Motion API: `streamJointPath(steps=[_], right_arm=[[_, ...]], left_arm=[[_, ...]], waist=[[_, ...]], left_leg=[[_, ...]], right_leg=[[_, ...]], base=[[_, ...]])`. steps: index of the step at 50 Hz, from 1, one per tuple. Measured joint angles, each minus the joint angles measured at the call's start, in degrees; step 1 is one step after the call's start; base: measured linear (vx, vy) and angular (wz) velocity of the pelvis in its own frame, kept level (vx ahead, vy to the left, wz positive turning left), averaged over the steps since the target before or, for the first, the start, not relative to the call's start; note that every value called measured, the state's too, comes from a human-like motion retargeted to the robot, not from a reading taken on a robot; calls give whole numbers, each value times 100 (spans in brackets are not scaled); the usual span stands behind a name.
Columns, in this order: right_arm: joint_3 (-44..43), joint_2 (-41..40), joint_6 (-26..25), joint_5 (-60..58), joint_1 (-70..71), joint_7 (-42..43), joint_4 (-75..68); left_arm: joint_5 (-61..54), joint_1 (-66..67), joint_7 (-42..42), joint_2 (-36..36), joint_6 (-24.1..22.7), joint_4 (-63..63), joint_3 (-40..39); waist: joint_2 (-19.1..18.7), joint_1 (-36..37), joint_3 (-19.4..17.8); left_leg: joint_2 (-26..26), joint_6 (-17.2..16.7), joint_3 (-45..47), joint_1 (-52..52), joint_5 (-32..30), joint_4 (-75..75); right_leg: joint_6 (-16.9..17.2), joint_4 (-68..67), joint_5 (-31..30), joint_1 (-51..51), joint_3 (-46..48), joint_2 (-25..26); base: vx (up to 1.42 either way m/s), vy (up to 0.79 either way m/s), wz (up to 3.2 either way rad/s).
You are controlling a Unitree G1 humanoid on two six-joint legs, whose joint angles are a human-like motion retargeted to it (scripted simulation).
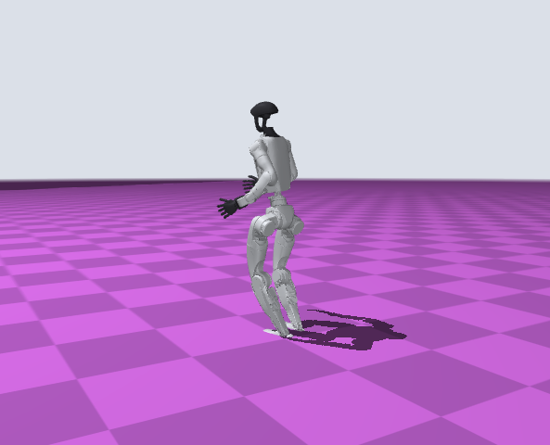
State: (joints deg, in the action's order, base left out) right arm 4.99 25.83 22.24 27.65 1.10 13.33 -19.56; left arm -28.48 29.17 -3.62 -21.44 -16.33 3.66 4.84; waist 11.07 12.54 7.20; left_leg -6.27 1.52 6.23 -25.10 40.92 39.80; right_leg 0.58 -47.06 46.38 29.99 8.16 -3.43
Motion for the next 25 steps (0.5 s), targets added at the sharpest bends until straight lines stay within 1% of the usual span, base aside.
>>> streamJointPath(steps=[2, 3, 5, 7, 8, 10, 12, 15, 17, 20, 23, 25], right_arm=[[-19, -234, -18, -117, -232, 86, -123], [2, -326, -42, -155, -365, 116, -221], [68, -537, -74, -355, -501, 238, -527], [169, -678, -152, -510, -696, 314, -832], [243, -766, -178, -671, -686, 394, -1073], [385, -864, -272, -852, -844, 451, -1397], [575, -978, -318, -1158, -774, 561, -1884], [821, -1041, -453, -1434, -927, 603, -2302], [1004, -1114, -467, -1713, -734, 692, -2726], [1206, -1122, -525, -1917, -802, 723, -2965], [1372, -1118, -537, -2120, -733, 781, -3127], [1471, -1118, -510, -2265, -497, 851, -3273]], left_arm=[[-113, -174, 177, 136, -12, 127, 26], [-137, -193, 238, 209, -16, 154, 35], [-180, -415, 478, 316, -41, 319, 58], [-217, -501, 645, 406, -56, 406, 85], [-234, -639, 797, 438, -80, 510, 102], [-260, -725, 951, 492, -100, 600, 153], [-284, -964, 1201, 533, -151, 792, 204], [-324, -1060, 1397, 569, -183, 910, 326], [-374, -1316, 1598, 595, -252, 1110, 369], [-426, -1353, 1709, 620, -280, 1195, 504], [-500, -1415, 1813, 625, -314, 1285, 616], [-576, -1596, 1876, 612, -354, 1392, 623]], waist=[[-61, -39, 52], [-78, -64, 16], [-143, -121, 65], [-176, -174, 9], [-208, -211, 43], [-227, -266, -21], [-275, -352, 13], [-267, -439, -87], [-335, -533, -25], [-272, -617, -133], [-241, -713, -168], [-382, -768, -42]], left_leg=[[11, -6, -13, 208, -108, -390], [3, -19, 27, 180, -83, -236], [-2, -26, 18, 421, -223, -695], [-28, -52, 81, 444, -228, -574], [-39, -55, 69, 608, -336, -927], [-77, -78, 136, 647, -352, -830], [-118, -86, 125, 945, -562, -1444], [-195, -116, 237, 955, -516, -1187], [-217, -124, 204, 1346, -854, -2104], [-343, -146, 314, 1421, -868, -1978], [-417, -157, 393, 1484, -886, -2002], [-366, -174, 312, 1998, -1463, -3390]], right_leg=[[-31, 306, -82, -162, 31, 62], [-18, 152, -34, -153, 34, -2], [-55, 459, -118, -313, 52, 56], [-42, 271, -60, -329, 49, -43], [-71, 480, -117, -415, 50, 3], [-55, 286, -61, -432, 44, -109], [-90, 542, -130, -547, 41, -70], [-44, 153, -15, -523, 20, -268], [-87, 517, -128, -632, 37, -167], [-28, 133, -18, -609, 3, -403], [-2, -45, 39, -582, -4, -529], [-76, 471, -132, -662, 70, -281]], base=[[0, 0, 0], [0, 0, 0], [0, 0, 0], [0, 0, 0], [0, 0, 0], [0, 0, 0], [0, 0, 0], [-3, 0, 2], [3, -1, -3], [-4, 0, 2], [0, 0, 0], [8, -1, -15]])
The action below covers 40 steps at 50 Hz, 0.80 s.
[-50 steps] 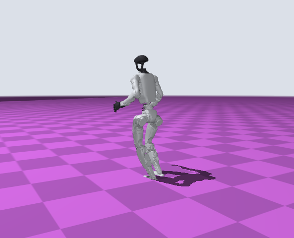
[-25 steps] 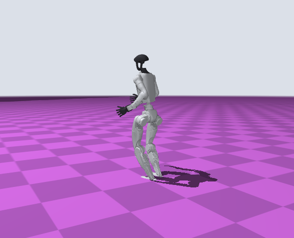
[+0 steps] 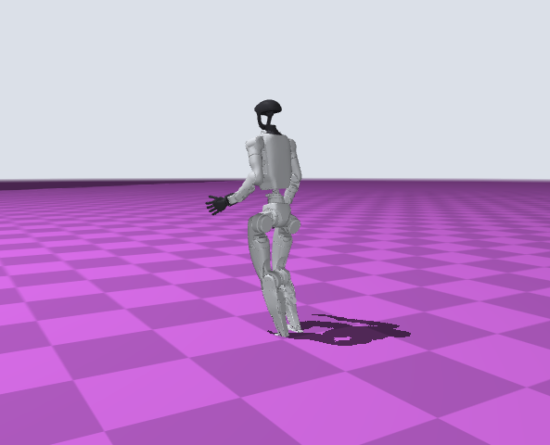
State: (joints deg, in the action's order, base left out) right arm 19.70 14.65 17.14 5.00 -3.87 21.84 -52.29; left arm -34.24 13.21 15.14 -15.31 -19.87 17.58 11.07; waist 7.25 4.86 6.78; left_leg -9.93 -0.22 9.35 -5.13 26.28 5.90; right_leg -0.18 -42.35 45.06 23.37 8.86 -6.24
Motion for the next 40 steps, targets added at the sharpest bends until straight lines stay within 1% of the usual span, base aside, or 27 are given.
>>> streamJointPath(steps=[3, 8, 17, 26, 27, 28, 29, 33, 40], right_arm=[[119, 42, 17, -111, -27, 45, -23], [288, 80, 60, -286, 21, 136, -22], [487, 115, 114, -535, 101, 254, -56], [662, 97, 71, -698, 202, 237, -290], [676, 92, 61, -710, 251, 223, -335], [682, 86, 52, -718, 367, 197, -405], [701, 88, 44, -730, 389, 188, -444], [782, 104, 19, -794, 372, 176, -523], [886, 113, -30, -934, 497, 148, -617]], left_arm=[[6, 63, 17, -11, -17, 21, 126], [62, 65, 38, -85, -43, 12, 285], [242, 16, 97, -176, -124, -130, 435], [487, -102, 305, -154, -198, -176, 472], [517, -146, 334, -149, -197, -160, 465], [552, -247, 374, -151, -191, -127, 437], [578, -264, 394, -143, -189, -106, 437], [668, -220, 455, -120, -186, -24, 467], [843, -184, 616, -188, -185, 241, 416]], waist=[[115, -49, -97], [232, -106, -147], [374, -63, -112], [490, 65, 22], [437, 82, 61], [256, 109, 150], [220, 129, 164], [362, 169, 103], [524, 207, 77]], left_leg=[[-188, -13, 74, 206, -205, -218], [-381, -8, 116, 448, -509, -706], [-484, 51, 178, 335, -590, -748], [-527, 125, 150, 130, -698, -757], [-447, 122, 139, 79, -674, -738], [-199, 100, 120, -31, -573, -681], [-152, 92, 114, -47, -580, -675], [-345, 128, 92, 7, -729, -724], [-519, 180, 24, -99, -884, -749]], right_leg=[[70, -354, 104, 39, -30, -272], [109, -602, 187, 113, 1, -519], [90, -720, 266, 168, 217, -790], [90, -708, 290, 186, 326, -906], [66, -557, 242, 138, 365, -795], [-17, -111, 98, -4, 481, -451], [-21, -41, 72, -48, 504, -398], [80, -364, 173, -22, 390, -657], [163, -588, 240, 33, 199, -816]], base=[[-5, 1, 0], [0, 0, 0], [0, 0, 0], [0, 0, 0], [0, 0, 0], [0, 0, 0], [0, 0, 0], [-8, 2, 16], [-8, 1, 18]])
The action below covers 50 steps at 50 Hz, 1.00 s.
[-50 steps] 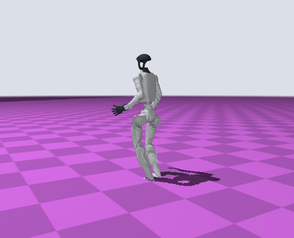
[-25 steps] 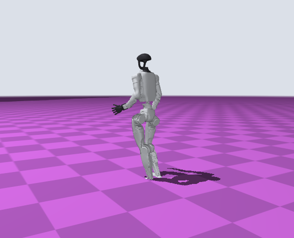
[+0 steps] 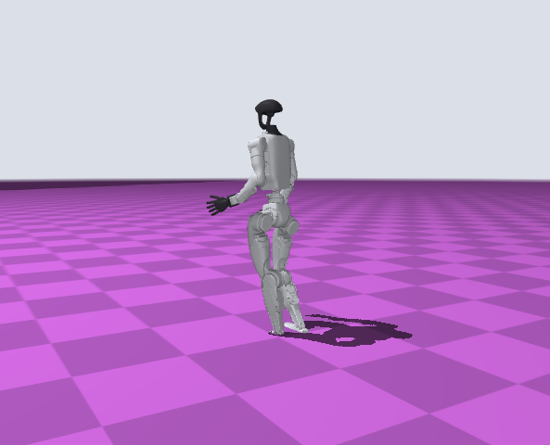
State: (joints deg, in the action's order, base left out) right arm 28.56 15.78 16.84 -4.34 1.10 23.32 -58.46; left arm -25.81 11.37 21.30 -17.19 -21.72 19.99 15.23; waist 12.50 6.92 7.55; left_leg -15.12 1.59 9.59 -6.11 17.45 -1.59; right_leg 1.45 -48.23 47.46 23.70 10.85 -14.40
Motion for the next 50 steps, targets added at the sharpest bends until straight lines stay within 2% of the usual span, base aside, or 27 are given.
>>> streamJointPath(steps=[13, 20, 23, 28, 32, 36, 37, 38, 40, 42, 45, 50], right_arm=[[212, -84, -114, -248, 394, -173, -25], [249, -146, -207, -338, 701, -239, 11], [207, -129, -249, -380, 784, -229, -3], [24, -61, -290, -369, 805, -201, -40], [-228, -3, -289, -227, 702, -187, -46], [-557, 35, -274, -19, 500, -158, -35], [-655, 28, -269, 43, 439, -148, -26], [-771, 2, -264, 122, 380, -148, -3], [-961, -12, -267, 218, 242, -78, -25], [-1231, 58, -267, 322, 110, 1, -65], [-1561, 132, -284, 440, -46, 120, -231], [-1843, 189, -344, 498, -132, 219, -551]], left_arm=[[158, 183, 277, -103, -122, 326, -270], [108, 120, 358, 0, -183, 279, -375], [106, 60, 377, 49, -188, 310, -398], [163, -43, 328, 117, -142, 468, -429], [235, -56, 196, 139, -56, 672, -467], [326, 33, 7, 102, 34, 876, -521], [352, 60, -53, 66, 61, 933, -546], [383, 69, -139, -10, 94, 1003, -589], [434, 175, -212, -40, 140, 1101, -601], [488, 218, -337, -45, 202, 1238, -550], [599, 311, -465, -14, 268, 1437, -434], [887, 424, -699, -18, 333, 1725, -127]], waist=[[203, 164, 20], [205, 279, 61], [189, 285, 67], [210, 179, 98], [283, 40, 126], [359, -145, 87], [275, -137, 63], [18, -28, 29], [-247, 10, -7], [-912, 303, -15], [-1217, 307, 3], [-1248, 144, -83]], left_leg=[[-141, 3, -213, -511, -371, -20], [-118, -178, -321, -1041, -734, -25], [-105, -295, -207, -1325, -946, -31], [-89, -176, 238, -1758, -806, -32], [-74, 20, 586, -1937, -359, 604], [149, 282, 1015, -2166, 618, 2458], [414, 323, 1075, -2283, 1026, 3248], [982, 327, 1053, -2498, 1663, 4413], [1531, 281, 1008, -2514, 2081, 5449], [2375, 93, 751, -2254, 2523, 5984], [2551, -81, 676, -1760, 2570, 5657], [2285, -249, 671, -1353, 2537, 4948]], right_leg=[[12, -171, 37, 312, -390, 14], [-71, -103, -7, 701, -403, 79], [-73, -88, -82, 882, -297, 36], [9, -124, -211, 1219, -60, -199], [105, -169, -285, 1403, 31, -440], [168, -293, -301, 1407, 50, -656], [139, -261, -311, 1316, 113, -525], [41, -67, -356, 1084, 280, -82], [-20, -196, -353, 1014, 412, 217], [-227, 670, -669, 436, 633, 1223], [-290, 1139, -924, 148, 693, 1571], [-185, 742, -960, 266, 737, 1340]], base=[[-10, 0, 23], [-14, -3, 37], [-15, -4, 62], [-16, -3, 82], [-12, -2, 76], [-8, 0, 58], [-4, 2, -24], [-4, 1, -52], [-6, 0, -57], [1, 0, -80], [-1, 1, -10], [-7, 5, 27]])
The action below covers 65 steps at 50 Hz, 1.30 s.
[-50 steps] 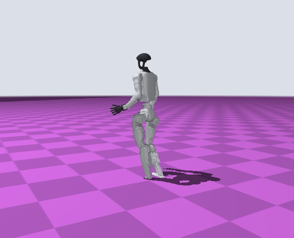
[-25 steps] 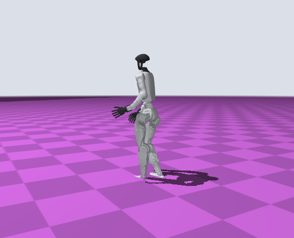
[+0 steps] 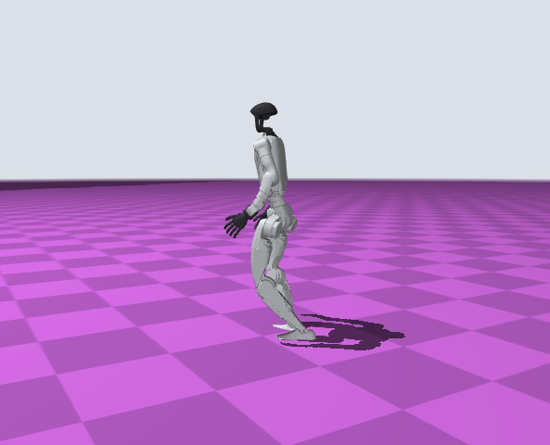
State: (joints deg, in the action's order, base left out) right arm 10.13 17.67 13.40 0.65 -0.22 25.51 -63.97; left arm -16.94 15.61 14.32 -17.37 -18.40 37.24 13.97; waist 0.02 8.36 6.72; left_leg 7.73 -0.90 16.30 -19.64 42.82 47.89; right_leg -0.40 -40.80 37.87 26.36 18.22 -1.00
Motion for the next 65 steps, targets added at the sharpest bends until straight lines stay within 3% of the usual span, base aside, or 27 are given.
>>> streamJointPath(steps=[2, 15, 25, 38, 50, 60, 62, 65], right_arm=[[-93, 63, -28, -41, 137, -34, -170], [288, 111, -135, -612, 1072, -292, -411], [758, 27, -72, -990, 1626, -267, -170], [1076, -146, 281, -1180, 1815, -242, 1594], [978, -89, 528, -1157, 1204, -197, 3556], [844, -264, 338, -725, 581, -457, 2840], [791, -320, 321, -529, 519, -560, 2446], [774, -393, 233, -359, 210, -614, 2017]], left_arm=[[186, -87, -126, -2, -6, 150, 163], [954, -55, -593, -154, 36, 485, 699], [1262, 6, -533, -328, -26, 431, 804], [1585, -16, -210, -395, -176, 433, 623], [1533, 72, 382, -418, -247, 588, 75], [1059, -498, 452, -296, -186, 801, -192], [866, -654, 381, -258, -165, 798, -201], [684, -703, 337, -97, -181, 724, -204]], waist=[[228, -95, 5], [800, -79, -360], [1098, -110, -515], [1469, -408, -503], [1923, -590, -376], [1907, -626, -181], [1765, -581, -24], [1860, -633, -47]], left_leg=[[-572, 96, 12, 279, -227, -890], [-1946, 338, -246, 454, -1085, -2340], [-2574, 447, -350, 496, -1618, -3094], [-3021, 576, -131, 958, -2330, -4398], [-3313, 743, 62, 1098, -2319, -4348], [-2899, 682, 386, 421, -1831, -3235], [-2666, 694, 362, 190, -1657, -3055], [-2663, 649, 428, -7, -1611, -2675]], right_leg=[[56, -203, 131, 181, -136, -336], [632, -1418, -6, 1164, -1070, -1213], [902, -1906, -116, 1782, -1621, -1563], [826, -2805, 186, 2235, -1915, -2143], [930, -3143, 485, 1390, -2152, -2450], [859, -2167, 753, 953, -1875, -2186], [790, -1800, 687, 918, -1719, -1904], [810, -1870, 724, 960, -1772, -2026]], base=[[-8, 9, 49], [-13, 11, 17], [-12, 8, -7], [-9, 6, -32], [-3, 1, -24], [1, -3, -19], [2, -2, -10], [0, -6, -1]])
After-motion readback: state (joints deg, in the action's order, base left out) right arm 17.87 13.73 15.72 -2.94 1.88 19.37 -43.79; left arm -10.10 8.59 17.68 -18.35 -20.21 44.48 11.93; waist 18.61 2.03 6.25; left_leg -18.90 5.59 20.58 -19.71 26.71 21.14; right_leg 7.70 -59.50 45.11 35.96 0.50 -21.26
